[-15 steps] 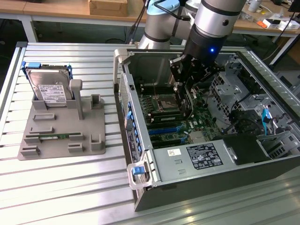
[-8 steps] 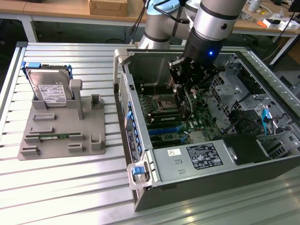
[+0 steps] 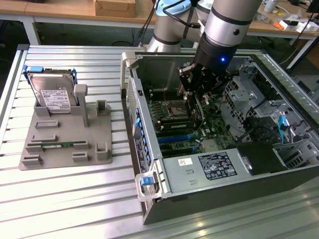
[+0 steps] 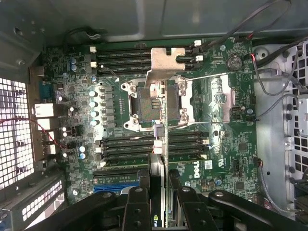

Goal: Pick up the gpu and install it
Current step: 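Pick up the gpu and move the gpu toward the slot, then insert the gpu into the slot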

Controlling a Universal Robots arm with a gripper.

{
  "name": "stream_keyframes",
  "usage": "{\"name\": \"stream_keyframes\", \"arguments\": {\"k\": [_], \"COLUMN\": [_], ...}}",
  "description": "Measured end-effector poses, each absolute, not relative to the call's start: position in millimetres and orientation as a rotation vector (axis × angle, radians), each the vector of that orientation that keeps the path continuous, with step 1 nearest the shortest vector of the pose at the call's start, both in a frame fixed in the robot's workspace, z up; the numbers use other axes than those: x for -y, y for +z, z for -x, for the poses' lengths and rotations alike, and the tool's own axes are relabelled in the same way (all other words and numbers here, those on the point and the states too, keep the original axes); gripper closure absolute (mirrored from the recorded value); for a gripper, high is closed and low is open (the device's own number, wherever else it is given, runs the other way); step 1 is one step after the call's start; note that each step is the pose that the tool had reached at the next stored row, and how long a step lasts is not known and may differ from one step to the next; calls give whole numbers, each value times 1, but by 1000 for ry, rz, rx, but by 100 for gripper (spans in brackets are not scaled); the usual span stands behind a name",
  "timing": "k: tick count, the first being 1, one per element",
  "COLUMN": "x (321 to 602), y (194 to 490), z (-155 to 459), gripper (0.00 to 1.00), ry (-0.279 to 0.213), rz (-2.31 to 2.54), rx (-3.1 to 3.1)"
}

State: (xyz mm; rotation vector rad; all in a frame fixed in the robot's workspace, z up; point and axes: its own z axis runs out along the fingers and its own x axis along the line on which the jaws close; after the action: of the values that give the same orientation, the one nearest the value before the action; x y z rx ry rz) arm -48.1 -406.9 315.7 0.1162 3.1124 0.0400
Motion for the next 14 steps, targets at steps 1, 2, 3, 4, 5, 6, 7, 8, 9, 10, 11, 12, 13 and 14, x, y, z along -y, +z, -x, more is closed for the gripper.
{"name": "stream_keyframes", "arguments": {"k": [1, 2, 3, 4, 5, 6, 7, 8, 9, 10, 11, 12, 13, 14], "x": [407, 407, 407, 407, 407, 407, 407, 407, 407, 407, 407, 407, 407, 407], "y": [315, 314, 314, 314, 314, 314, 314, 314, 314, 314, 314, 314, 314, 314], "z": [48, 48, 48, 48, 48, 48, 48, 48, 48, 48, 48, 48, 48, 48], "gripper": [74, 74, 74, 74, 74, 74, 74, 74, 74, 74, 74, 74, 74, 74], "ry": [40, 40, 40, 40, 40, 40, 40, 40, 40, 40, 40, 40, 40, 40], "rz": [-116, -116, -116, -116, -116, -116, -116, -116, -116, -116, -116, -116, -116, -116], "rx": [-3112, -3113, -3112, -3112, -3112, -3112, -3112, -3112, -3112, -3112, -3112, -3112, -3112, -3112]}}
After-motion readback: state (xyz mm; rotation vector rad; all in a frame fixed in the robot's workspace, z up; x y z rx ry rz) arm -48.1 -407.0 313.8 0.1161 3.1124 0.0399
